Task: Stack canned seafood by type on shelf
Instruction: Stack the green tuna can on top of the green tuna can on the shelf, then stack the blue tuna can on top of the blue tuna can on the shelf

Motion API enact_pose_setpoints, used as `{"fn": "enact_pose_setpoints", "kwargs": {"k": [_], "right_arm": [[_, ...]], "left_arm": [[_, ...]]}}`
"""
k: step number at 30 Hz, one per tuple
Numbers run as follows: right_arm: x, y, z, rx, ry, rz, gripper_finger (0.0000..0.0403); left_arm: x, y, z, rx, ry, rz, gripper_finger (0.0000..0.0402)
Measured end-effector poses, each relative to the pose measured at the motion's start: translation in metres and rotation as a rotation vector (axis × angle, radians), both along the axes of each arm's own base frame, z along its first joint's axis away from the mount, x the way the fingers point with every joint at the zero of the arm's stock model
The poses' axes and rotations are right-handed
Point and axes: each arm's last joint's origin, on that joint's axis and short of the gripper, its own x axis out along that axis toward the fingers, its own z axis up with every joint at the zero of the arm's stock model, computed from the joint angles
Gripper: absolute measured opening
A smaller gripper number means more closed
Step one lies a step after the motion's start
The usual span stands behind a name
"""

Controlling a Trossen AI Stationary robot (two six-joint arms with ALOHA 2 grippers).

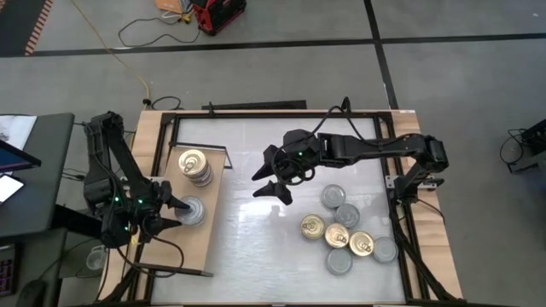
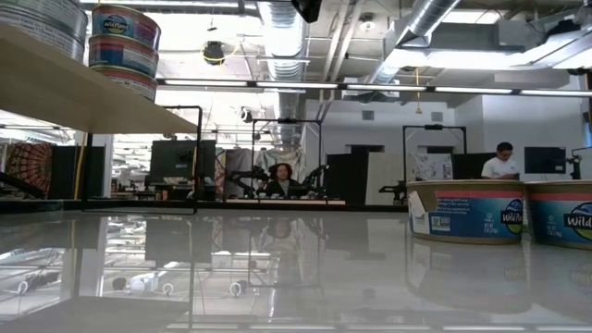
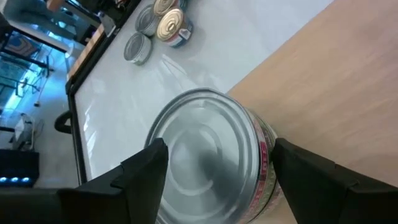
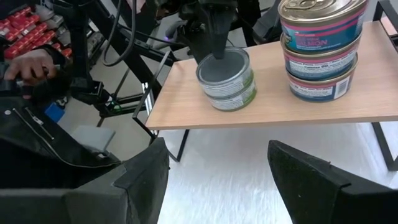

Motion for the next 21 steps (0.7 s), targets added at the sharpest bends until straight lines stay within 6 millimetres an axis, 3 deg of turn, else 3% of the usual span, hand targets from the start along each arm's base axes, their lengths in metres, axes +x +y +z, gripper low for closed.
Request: {"fn": "enact_pose_setpoints", "kwargs": {"k": [8, 13, 21], "right_arm": [[0.0, 0.005, 0.0, -0.001, 0.001, 0.014, 0.0296], [-0.002, 0.004, -0.004, -0.045, 0.033, -0.009, 0.0296], [-0.006, 0.006, -0.043, -0.086, 0.163, -0.036, 0.0296]], "left_arm": [[0.0, 0.0, 0.001, 0.013, -0.002, -0.017, 0.0276], [0.0, 0.001, 0.02, -0.026, -0.038, -0.02, 0.0276], [0.01, -0.002, 0.039, -0.169, -0.189, 0.096, 0.0276]]}}
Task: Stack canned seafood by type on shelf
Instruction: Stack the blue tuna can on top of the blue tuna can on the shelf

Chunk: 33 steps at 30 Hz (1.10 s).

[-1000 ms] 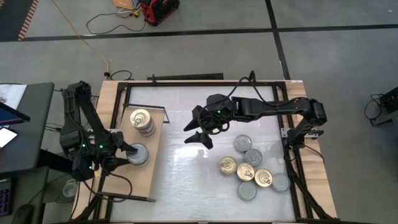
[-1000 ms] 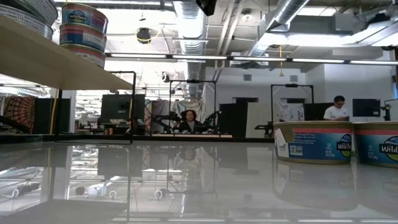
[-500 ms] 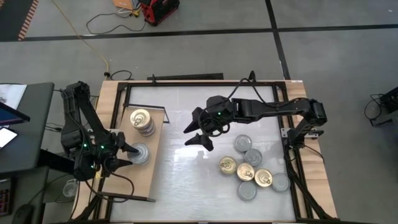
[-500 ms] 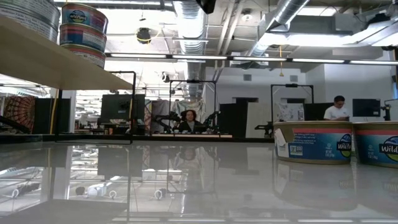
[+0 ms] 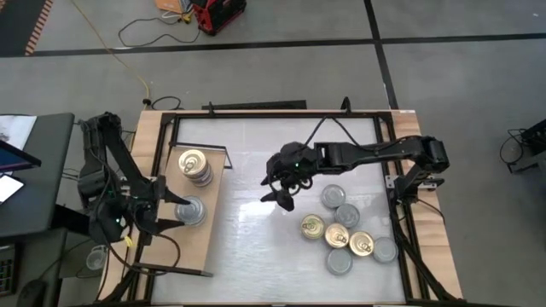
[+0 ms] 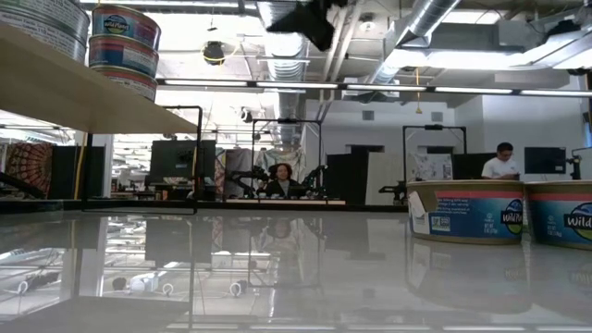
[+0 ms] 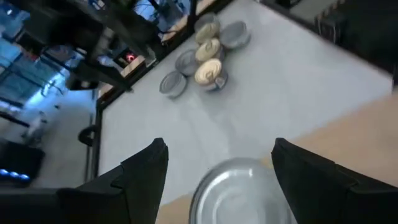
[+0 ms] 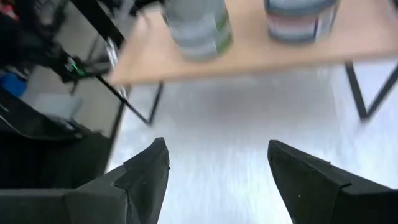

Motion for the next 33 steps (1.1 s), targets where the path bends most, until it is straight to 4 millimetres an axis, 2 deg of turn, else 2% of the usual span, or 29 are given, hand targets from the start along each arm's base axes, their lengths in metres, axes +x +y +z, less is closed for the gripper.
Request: {"fn": "enact_pose_setpoints", "kwargs": {"k": [5, 8, 12, 15, 20, 24, 28, 33], "right_arm": [[-0.005, 0.006, -0.025, -0.015, 0.075, -0.043, 0.0296], [-0.006, 0.011, -0.027, -0.012, 0.076, -0.041, 0.0296], [-0.009, 0.02, -0.027, -0.044, 0.09, -0.025, 0.0296], [-0.022, 0.023, -0.03, -0.086, 0.139, -0.015, 0.0294], [-0.053, 0.016, -0.036, -0.08, 0.118, -0.086, 0.0291], [-0.076, 0.02, -0.059, -0.083, 0.148, -0.18, 0.029], [-0.085, 0.042, -0.092, -0.097, 0.266, -0.204, 0.029], [-0.084, 0.084, -0.105, -0.265, 0.297, -0.186, 0.0285]], "left_arm": [[0.013, -0.005, 0.011, -0.144, 0.005, -0.081, 0.0276], [0.019, -0.006, 0.017, -0.178, -0.024, -0.106, 0.0276], [0.03, 0.004, 0.025, -0.191, -0.097, -0.017, 0.0271], [0.037, 0.02, 0.032, -0.23, -0.133, 0.041, 0.026], [0.039, 0.045, 0.041, -0.368, -0.159, 0.074, 0.0245], [0.047, 0.054, 0.048, -0.461, -0.219, 0.111, 0.0241], [0.062, 0.048, 0.051, -0.472, -0.246, 0.054, 0.024], [0.085, 0.031, 0.046, -0.438, -0.233, -0.004, 0.024]]}}
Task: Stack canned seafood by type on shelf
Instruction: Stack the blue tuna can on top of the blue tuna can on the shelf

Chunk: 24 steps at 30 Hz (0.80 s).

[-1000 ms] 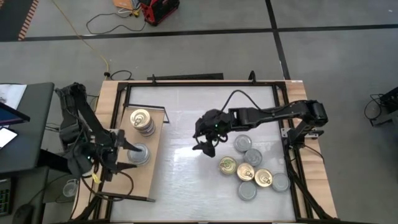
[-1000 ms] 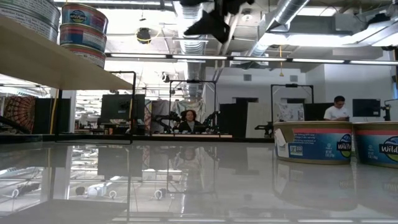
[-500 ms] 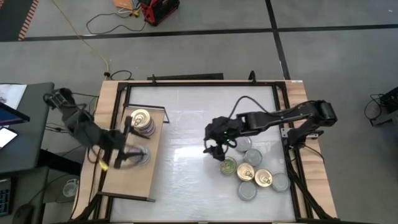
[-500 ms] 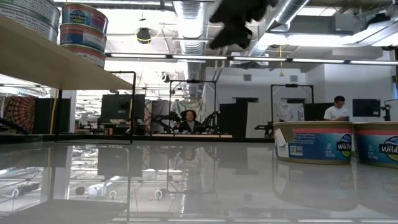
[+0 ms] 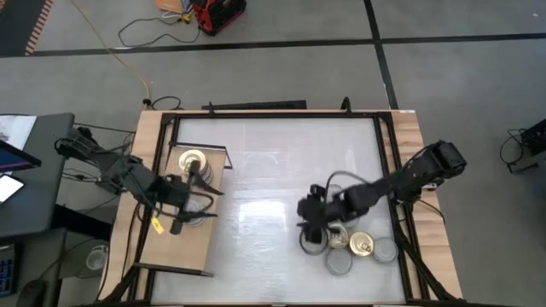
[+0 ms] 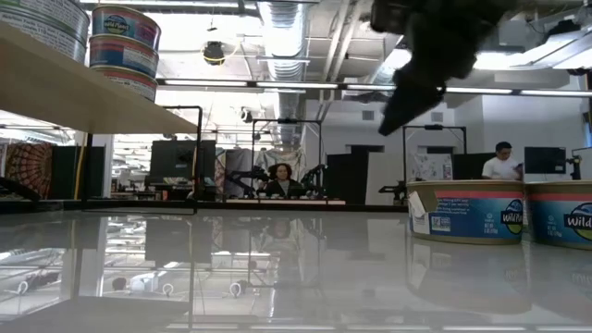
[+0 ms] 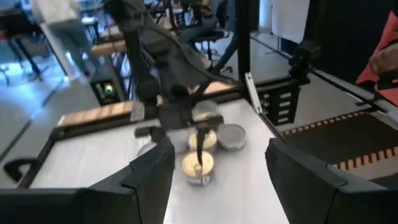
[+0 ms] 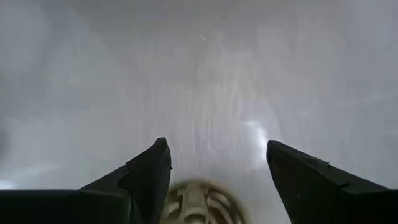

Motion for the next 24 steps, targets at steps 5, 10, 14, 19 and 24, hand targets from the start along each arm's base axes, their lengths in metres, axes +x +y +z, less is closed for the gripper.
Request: {"fn": "enact_pose_setpoints", "kwargs": {"k": [5, 10, 14, 19, 24], "right_arm": [[-0.001, 0.023, 0.007, -0.085, -0.038, -0.037, 0.0281], [0.002, 0.034, 0.018, -0.051, -0.165, -0.145, 0.0281], [0.0, 0.047, 0.027, -0.082, -0.25, -0.171, 0.0281], [-0.005, 0.054, 0.032, -0.203, -0.329, -0.252, 0.0281], [-0.003, 0.051, 0.036, -0.217, -0.391, -0.336, 0.0281]], "left_arm": [[0.034, -0.014, -0.007, 0.08, -0.044, 0.108, 0.024], [0.053, -0.031, -0.015, 0.019, -0.058, 0.054, 0.024], [0.058, -0.048, -0.018, 0.016, -0.082, -0.042, 0.024], [0.06, -0.056, -0.021, 0.062, -0.095, -0.067, 0.024], [0.059, -0.057, -0.028, 0.09, -0.062, -0.064, 0.024]]}}
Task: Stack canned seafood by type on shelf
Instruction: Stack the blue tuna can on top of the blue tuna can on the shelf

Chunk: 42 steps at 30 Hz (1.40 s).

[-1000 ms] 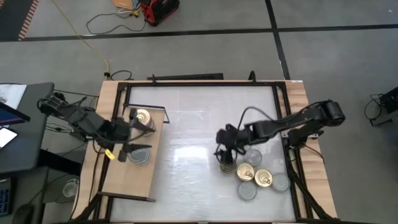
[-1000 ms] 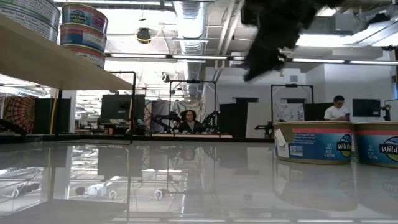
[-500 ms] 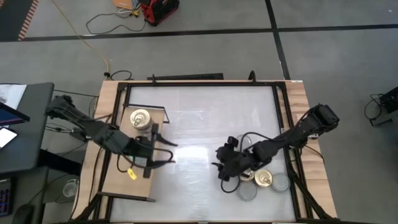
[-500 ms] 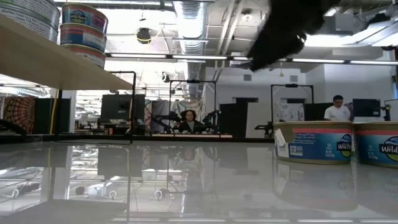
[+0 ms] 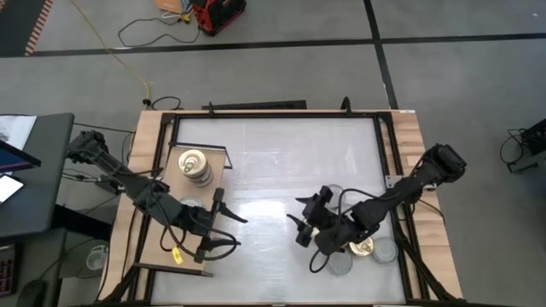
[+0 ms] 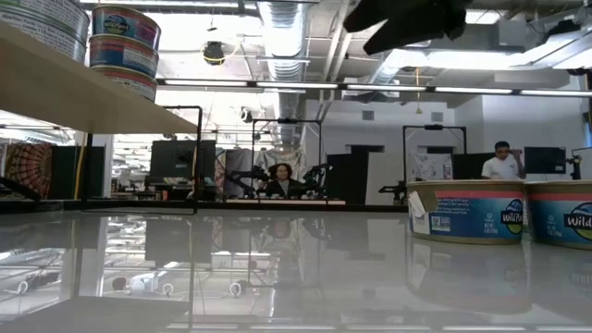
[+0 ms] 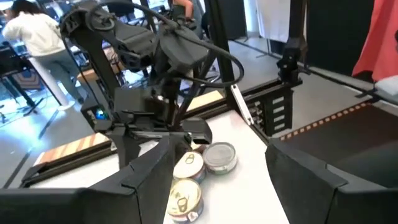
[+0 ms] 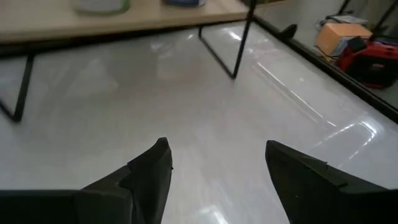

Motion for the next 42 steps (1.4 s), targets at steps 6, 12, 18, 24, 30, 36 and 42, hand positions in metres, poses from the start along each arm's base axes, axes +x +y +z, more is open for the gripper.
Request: {"fn": "enact_pose_setpoints", "kwargs": {"k": [6, 12, 18, 24, 30, 36, 42], "right_arm": [[0.011, -0.001, -0.008, -0.045, 0.013, 0.017, 0.0281], [0.014, 0.022, -0.026, -0.046, 0.117, 0.137, 0.0281], [0.027, 0.04, -0.036, -0.055, 0.248, 0.154, 0.0281], [0.032, 0.045, -0.041, -0.017, 0.402, 0.16, 0.0281], [0.02, 0.057, -0.044, -0.035, 0.445, 0.192, 0.0281], [-0.002, 0.072, -0.059, -0.049, 0.483, 0.221, 0.0281], [-0.017, 0.068, -0.067, -0.091, 0.592, 0.187, 0.0281]], "left_arm": [[0.0, 0.0, 0.003, -0.011, -0.023, -0.008, 0.024], [0.002, 0.003, 0.002, 0.027, -0.029, 0.005, 0.024], [0.013, -0.001, -0.005, 0.067, -0.033, -0.006, 0.024], [0.027, -0.009, -0.014, 0.118, -0.054, -0.08, 0.024], [0.031, -0.003, -0.019, 0.106, -0.001, -0.147, 0.024], [0.023, 0.0, -0.012, 0.091, -0.004, -0.15, 0.024], [0.023, -0.001, -0.013, 0.105, -0.005, -0.158, 0.024]]}}
